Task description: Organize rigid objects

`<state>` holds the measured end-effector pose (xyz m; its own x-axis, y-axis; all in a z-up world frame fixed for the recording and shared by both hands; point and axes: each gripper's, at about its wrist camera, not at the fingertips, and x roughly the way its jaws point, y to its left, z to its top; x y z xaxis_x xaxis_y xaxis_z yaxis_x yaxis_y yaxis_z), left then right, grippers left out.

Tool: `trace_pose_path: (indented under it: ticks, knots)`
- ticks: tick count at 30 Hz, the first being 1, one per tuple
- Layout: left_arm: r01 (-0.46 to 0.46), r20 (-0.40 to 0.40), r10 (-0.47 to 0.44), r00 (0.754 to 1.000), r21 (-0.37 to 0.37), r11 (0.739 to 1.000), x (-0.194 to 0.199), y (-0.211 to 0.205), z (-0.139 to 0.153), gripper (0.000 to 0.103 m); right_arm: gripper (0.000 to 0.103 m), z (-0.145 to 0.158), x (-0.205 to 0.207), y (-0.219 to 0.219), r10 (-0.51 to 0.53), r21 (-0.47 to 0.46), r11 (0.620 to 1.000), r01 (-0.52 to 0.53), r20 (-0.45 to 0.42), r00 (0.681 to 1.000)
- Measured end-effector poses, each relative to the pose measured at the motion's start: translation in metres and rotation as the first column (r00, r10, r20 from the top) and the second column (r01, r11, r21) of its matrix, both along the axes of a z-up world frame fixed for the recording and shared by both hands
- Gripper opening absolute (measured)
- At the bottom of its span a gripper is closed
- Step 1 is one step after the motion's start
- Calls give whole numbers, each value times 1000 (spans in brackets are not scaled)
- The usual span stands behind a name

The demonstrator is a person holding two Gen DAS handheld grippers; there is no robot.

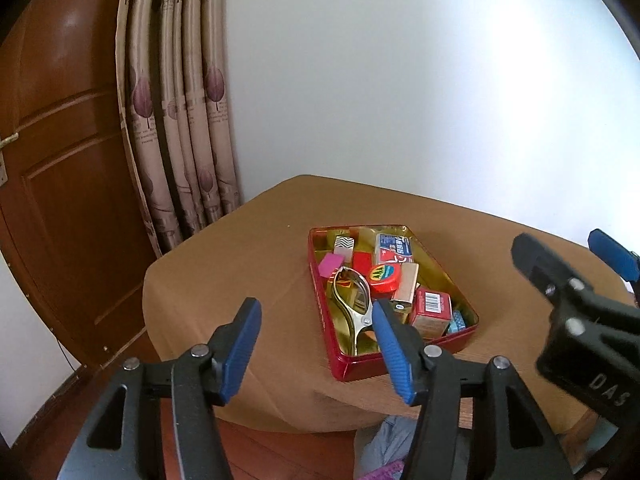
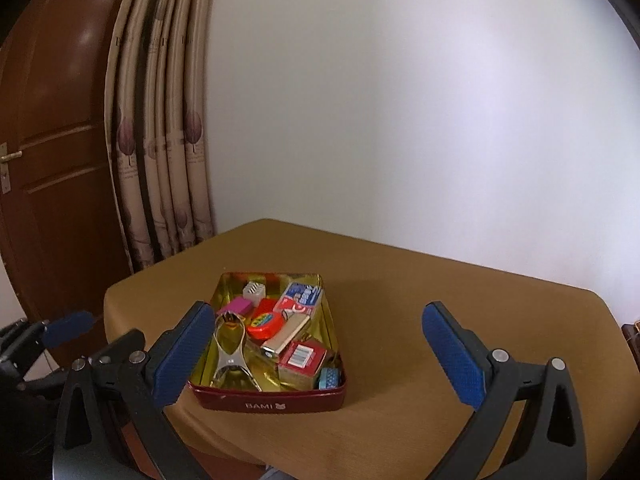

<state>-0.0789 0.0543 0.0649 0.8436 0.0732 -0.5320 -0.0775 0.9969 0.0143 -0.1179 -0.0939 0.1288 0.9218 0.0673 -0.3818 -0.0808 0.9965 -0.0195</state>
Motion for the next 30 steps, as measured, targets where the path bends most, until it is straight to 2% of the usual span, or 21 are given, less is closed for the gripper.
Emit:
trace_pose_path:
  ticks: [6,19,30]
  knots:
    - [4,-13,-4,1000,4,1000,1,-2,-2,59,103,-4,3,0,18,-1,1000,-18,-28,999]
    - [-13,-98,14,995,7,1000,13,0,-14,62,103,-13,4,4,34,-23,999,-35,-60,998]
    - [-22,-114,24,993,16,1000,17,-1,-18,63,103,-17,6,6,43,-29,999,-46,-83,996]
